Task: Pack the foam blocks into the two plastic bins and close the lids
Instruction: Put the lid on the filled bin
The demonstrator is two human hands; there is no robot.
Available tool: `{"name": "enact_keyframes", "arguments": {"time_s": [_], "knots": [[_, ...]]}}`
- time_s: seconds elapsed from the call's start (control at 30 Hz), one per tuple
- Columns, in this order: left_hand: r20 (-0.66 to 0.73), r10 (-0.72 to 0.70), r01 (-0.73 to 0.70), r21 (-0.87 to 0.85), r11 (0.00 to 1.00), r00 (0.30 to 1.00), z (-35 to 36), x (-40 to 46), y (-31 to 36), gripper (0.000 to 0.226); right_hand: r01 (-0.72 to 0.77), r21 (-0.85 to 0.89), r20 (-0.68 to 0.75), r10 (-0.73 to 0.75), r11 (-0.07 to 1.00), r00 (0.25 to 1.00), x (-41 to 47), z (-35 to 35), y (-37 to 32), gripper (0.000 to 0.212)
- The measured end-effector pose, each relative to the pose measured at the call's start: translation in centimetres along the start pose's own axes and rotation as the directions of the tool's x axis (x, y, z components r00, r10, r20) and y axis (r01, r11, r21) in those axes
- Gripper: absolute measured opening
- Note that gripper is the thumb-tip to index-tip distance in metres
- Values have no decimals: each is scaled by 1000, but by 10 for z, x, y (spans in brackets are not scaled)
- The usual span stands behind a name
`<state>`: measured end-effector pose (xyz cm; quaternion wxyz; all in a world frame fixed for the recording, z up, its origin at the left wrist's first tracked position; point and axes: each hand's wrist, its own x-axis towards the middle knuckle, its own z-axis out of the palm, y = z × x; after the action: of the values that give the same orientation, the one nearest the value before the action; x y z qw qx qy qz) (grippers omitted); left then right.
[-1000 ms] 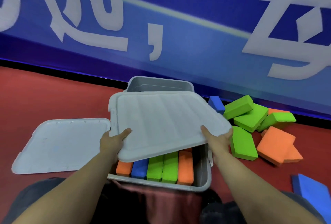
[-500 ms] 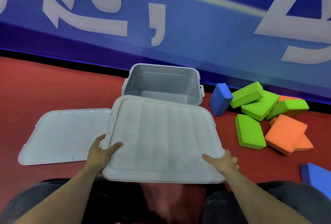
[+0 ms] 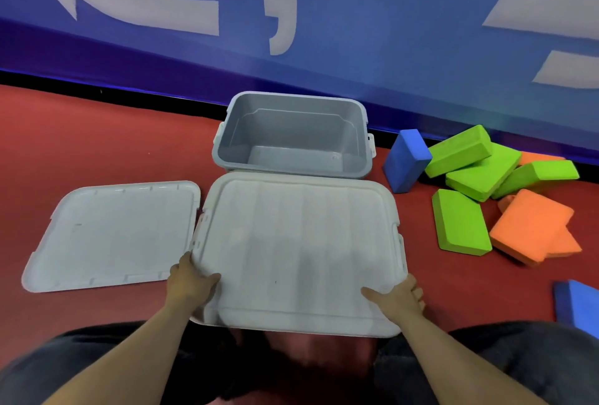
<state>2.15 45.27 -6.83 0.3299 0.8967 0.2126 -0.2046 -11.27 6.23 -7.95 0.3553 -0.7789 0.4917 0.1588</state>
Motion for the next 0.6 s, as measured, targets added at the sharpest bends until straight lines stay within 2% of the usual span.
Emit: {"name": "enact_keyframes", "arguments": {"time_s": [0.2,0.37,0.6], "knots": [[-16,-8,8,-20,1000,1000,0,4,12,79,4,9,-3,-4,1000,1000,1,3,-3,129],[45,-22,23,-38,999,999,-2,19,11,88,-14,7,17,14,1000,1000,1,6,-3,129],[28,-56,59,-114,992,998,0,25,11,93,-7,16,20,7,1000,1000,2,7,-6,124]]}}
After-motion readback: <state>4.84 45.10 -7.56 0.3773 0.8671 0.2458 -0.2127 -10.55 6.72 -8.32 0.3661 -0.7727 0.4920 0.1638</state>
